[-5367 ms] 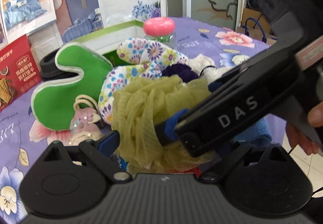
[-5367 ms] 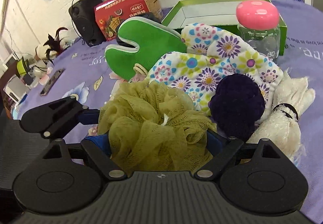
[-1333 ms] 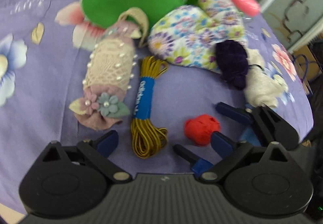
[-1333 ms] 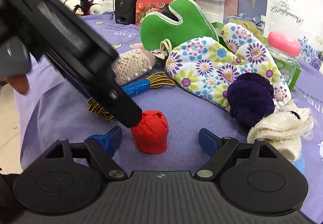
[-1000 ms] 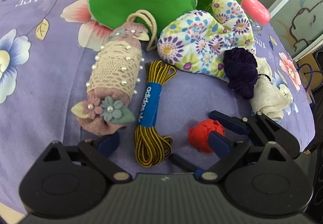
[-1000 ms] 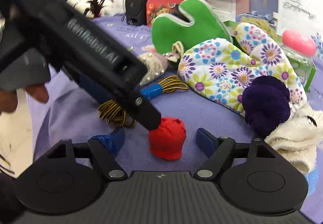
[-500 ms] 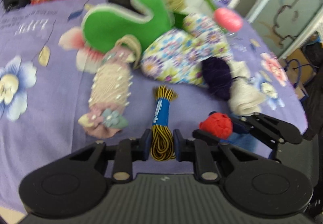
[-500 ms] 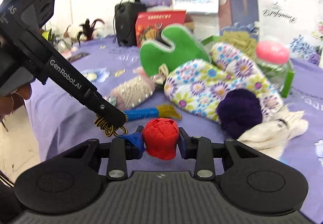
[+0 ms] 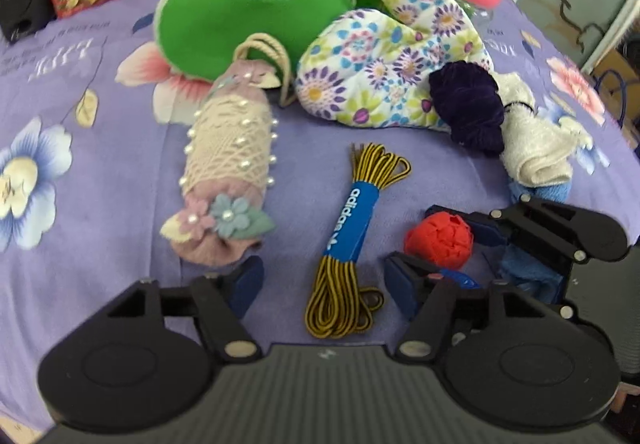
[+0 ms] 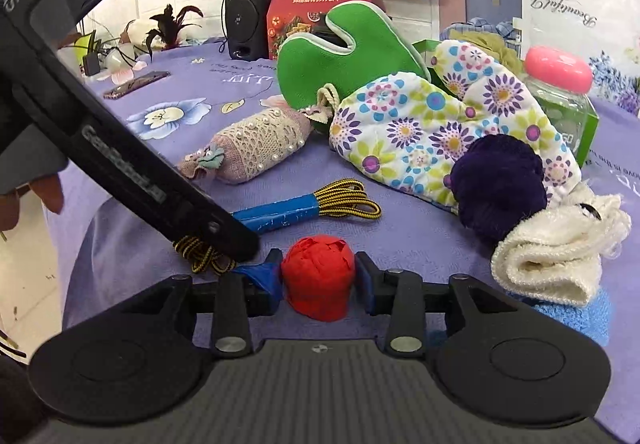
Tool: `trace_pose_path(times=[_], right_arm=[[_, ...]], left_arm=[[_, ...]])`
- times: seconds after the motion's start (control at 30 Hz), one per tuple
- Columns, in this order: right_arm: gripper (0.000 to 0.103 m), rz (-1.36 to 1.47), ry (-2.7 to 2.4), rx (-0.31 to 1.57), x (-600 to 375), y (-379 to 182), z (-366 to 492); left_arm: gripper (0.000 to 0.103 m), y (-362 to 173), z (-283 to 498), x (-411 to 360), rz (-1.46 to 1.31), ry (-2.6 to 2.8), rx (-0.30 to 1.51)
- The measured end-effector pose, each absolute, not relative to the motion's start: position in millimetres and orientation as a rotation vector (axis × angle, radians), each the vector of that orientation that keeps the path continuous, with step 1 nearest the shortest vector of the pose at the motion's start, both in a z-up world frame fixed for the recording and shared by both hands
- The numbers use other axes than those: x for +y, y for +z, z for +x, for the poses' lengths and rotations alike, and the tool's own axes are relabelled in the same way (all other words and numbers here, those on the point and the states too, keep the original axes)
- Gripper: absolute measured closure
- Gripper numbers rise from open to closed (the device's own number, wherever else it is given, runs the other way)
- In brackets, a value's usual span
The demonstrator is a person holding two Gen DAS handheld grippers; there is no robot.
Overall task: Organize soft objects
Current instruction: 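Carry the red ball and shoelace into the green box and release both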
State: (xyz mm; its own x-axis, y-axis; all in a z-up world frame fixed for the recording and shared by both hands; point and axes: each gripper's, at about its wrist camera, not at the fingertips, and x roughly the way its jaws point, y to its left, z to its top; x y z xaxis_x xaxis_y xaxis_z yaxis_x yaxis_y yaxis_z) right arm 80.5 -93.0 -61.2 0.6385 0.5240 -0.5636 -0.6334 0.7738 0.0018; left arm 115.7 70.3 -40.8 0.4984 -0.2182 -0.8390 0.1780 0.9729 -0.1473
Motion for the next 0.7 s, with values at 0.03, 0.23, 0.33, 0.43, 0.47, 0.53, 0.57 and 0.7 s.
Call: trace_pose_path(times=[0.03, 0.23, 0.33, 0.43, 0.47, 0.53, 0.57, 0.7], right_arm=[[0.078, -0.209, 0.664, 0.572, -92, -62, 81], [0.073, -0.255, 0.648, 0.536, -88, -67, 77], [0.072, -0.244, 0.629, 0.544, -87, -66, 78], [0.085, -0.207, 0.648, 0.580, -89, -59, 82], [0.086, -0.180, 0.666, 0.586, -92, -57, 82], [0.086, -0.166, 0.679, 0.586, -96, -54, 78], [0.086, -0.172, 0.675, 0.579, -98, -52, 76], [0.086, -0.142, 0.667, 0.514, -107, -28, 75]], left_arm=[[0.037, -42, 116, 68, -0.028, -0.235, 1.020], [0.055, -44, 111, 61, 0.086, -0.256, 1.007], [0.063, -43, 111, 58, 0.110, -0.252, 1.003], [0.087, -38, 109, 57, 0.106, -0.246, 1.000], [0.088, -36, 108, 58, 0.091, -0.243, 0.998], [0.088, -26, 105, 65, 0.032, -0.269, 0.979], [0.088, -20, 104, 67, 0.010, -0.274, 0.971], [0.088, 9, 106, 72, -0.031, -0.278, 0.904]])
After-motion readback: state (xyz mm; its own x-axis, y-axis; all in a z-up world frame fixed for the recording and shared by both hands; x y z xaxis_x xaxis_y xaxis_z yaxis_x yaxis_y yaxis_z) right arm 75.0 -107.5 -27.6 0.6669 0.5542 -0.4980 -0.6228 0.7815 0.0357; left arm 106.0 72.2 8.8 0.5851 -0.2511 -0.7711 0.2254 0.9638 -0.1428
